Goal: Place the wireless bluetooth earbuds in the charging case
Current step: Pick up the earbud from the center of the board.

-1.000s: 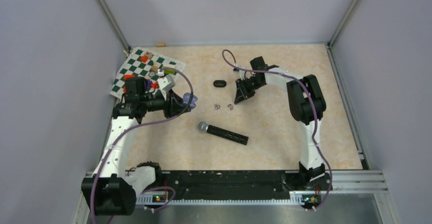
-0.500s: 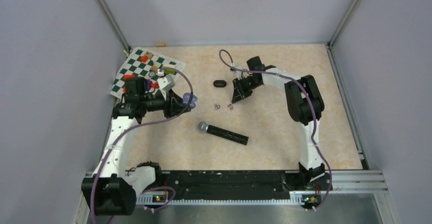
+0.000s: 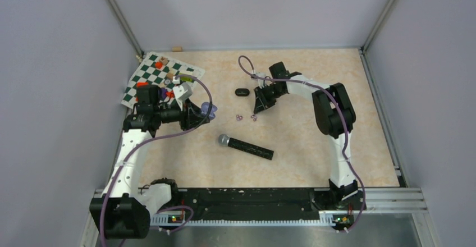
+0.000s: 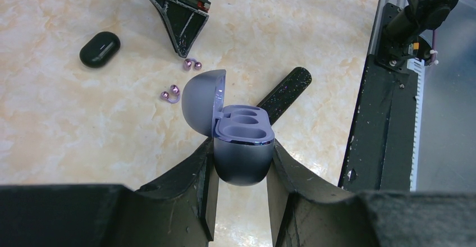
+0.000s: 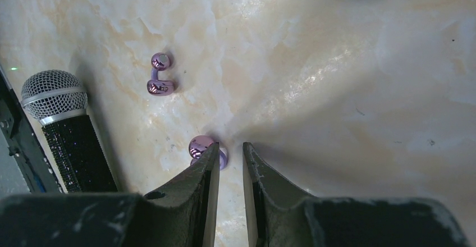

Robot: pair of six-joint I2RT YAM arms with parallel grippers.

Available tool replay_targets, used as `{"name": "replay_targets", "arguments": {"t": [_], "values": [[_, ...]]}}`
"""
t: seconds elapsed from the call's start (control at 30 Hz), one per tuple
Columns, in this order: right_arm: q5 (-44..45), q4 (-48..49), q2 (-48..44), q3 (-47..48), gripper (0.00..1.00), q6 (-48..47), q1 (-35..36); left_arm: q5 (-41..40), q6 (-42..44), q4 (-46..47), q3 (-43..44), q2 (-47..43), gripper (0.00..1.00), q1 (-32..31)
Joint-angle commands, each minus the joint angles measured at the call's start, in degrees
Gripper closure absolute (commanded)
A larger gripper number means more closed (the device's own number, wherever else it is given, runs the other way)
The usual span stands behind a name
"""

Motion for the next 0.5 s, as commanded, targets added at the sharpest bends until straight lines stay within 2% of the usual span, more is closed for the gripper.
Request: {"name": "replay_targets", "arguments": {"t": [0.0, 0.47], "values": [[3.5, -1.7, 1.9, 1.4, 0.78, -2.9, 1.6, 2.1, 0.0, 1.7, -0.5, -1.3, 1.00, 0.5], [1.6, -4.6, 1.5, 2.2, 0.77, -5.0, 2.0, 2.0, 0.0, 1.6, -0.5, -1.3, 1.00, 0.6]]}}
